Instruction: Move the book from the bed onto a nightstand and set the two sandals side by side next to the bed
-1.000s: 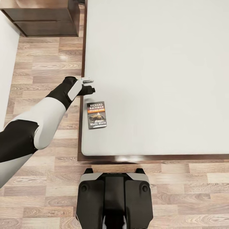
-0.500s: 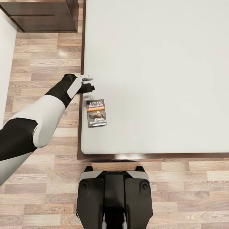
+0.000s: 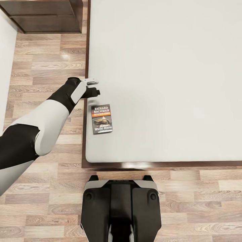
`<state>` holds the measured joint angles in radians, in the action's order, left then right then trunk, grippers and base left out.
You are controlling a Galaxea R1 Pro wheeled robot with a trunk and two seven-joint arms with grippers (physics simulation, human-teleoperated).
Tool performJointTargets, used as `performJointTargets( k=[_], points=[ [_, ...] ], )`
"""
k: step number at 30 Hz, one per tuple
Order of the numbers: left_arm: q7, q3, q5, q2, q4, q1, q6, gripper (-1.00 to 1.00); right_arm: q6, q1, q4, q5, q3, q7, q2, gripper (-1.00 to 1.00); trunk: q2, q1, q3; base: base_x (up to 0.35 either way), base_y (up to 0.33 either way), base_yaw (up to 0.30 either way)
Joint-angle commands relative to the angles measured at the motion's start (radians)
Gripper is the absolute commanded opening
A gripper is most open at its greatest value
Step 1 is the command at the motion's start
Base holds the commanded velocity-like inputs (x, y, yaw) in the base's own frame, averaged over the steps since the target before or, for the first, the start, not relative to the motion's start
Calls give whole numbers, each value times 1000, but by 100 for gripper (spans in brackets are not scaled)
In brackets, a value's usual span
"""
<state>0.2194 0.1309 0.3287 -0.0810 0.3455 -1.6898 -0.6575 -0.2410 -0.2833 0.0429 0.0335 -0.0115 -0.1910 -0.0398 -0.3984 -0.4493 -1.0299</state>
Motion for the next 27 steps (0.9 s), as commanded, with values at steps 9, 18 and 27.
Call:
performJointTargets(
  k=[9,18,27],
  points=[
    [8,7,10,1,1,0,-4,100,-4,-1,-1,3,-1,-2,0,100,-2,-1,-9,0,0,0],
    [6,9,10,2,4,-1,-3,100,-3,-1,-1,3,-1,-2,-1,100,-2,-1,-22,0,0,0],
    [7,9,9,3,9,-1,-2,100,-3,-1,-2,3,-1,-2,-2,100,-2,-1,-32,0,0,0]
  ],
)
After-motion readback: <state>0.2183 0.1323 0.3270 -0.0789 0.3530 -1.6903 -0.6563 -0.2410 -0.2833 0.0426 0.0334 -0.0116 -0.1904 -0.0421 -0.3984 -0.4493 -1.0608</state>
